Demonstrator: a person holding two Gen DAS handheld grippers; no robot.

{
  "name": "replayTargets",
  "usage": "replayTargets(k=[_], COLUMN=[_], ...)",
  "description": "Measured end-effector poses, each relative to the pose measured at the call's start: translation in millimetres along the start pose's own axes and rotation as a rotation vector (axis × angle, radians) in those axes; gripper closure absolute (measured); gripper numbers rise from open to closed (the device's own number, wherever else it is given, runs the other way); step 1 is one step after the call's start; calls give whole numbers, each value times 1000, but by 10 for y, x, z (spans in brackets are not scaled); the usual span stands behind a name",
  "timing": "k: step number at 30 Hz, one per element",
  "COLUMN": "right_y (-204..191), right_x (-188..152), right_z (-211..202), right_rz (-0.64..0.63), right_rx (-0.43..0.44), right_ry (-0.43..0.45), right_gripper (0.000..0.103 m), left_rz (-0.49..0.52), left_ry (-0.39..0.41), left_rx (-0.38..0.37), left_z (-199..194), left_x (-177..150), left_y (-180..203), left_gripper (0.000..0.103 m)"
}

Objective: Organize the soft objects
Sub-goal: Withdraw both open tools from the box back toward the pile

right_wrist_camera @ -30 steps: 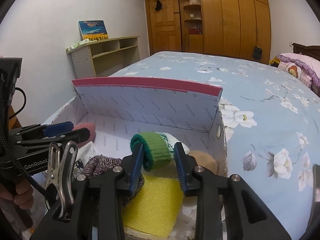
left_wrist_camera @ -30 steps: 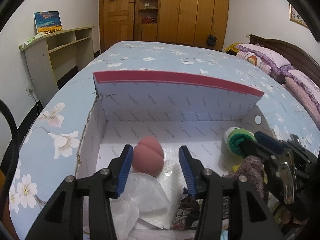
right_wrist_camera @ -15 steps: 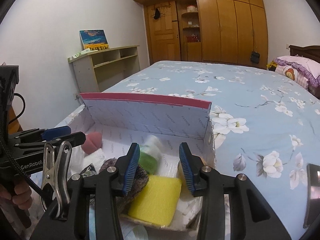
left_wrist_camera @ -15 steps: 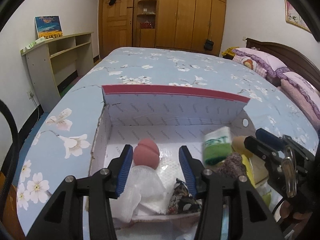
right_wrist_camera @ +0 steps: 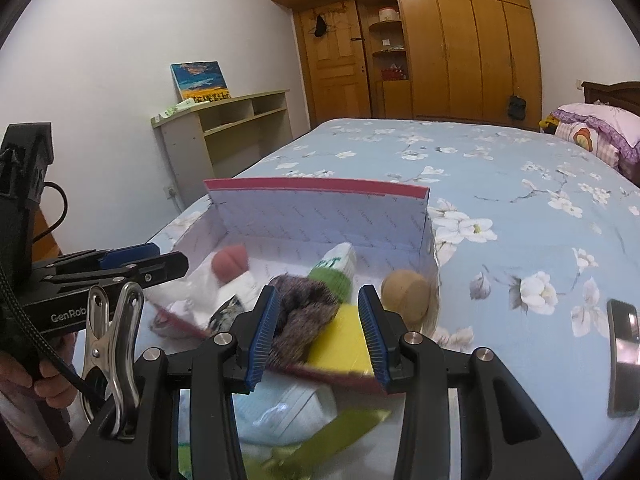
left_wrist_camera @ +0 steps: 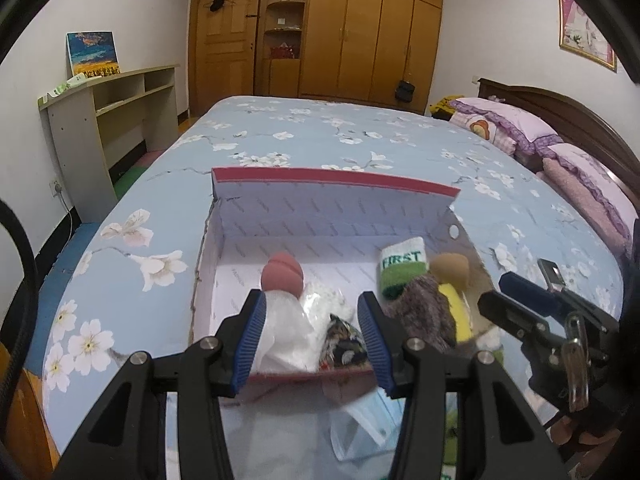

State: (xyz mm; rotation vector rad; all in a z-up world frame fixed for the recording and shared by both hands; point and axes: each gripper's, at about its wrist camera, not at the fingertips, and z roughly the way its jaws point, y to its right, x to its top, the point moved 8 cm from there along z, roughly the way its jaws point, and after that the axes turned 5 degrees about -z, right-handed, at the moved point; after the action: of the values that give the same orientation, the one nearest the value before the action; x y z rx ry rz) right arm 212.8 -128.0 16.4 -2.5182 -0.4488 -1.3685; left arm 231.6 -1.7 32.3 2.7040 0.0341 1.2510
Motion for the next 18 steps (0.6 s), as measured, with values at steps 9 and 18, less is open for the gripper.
replayTargets(k=[9,18], right_y=[-187,-377], right_x=[-194,-341], right_z=[-229,-435], right_rz=[-30,-46], right_rx=[14,25], right_ry=[-16,-23], right_gripper=[61,61], left_rz=[-3,-31], left_ry=[-14,-27], left_rx=[-19,-32], left_z=[-243,-442], left_x=[-215,-461], left_y=[36,-5], left_gripper=[53,53])
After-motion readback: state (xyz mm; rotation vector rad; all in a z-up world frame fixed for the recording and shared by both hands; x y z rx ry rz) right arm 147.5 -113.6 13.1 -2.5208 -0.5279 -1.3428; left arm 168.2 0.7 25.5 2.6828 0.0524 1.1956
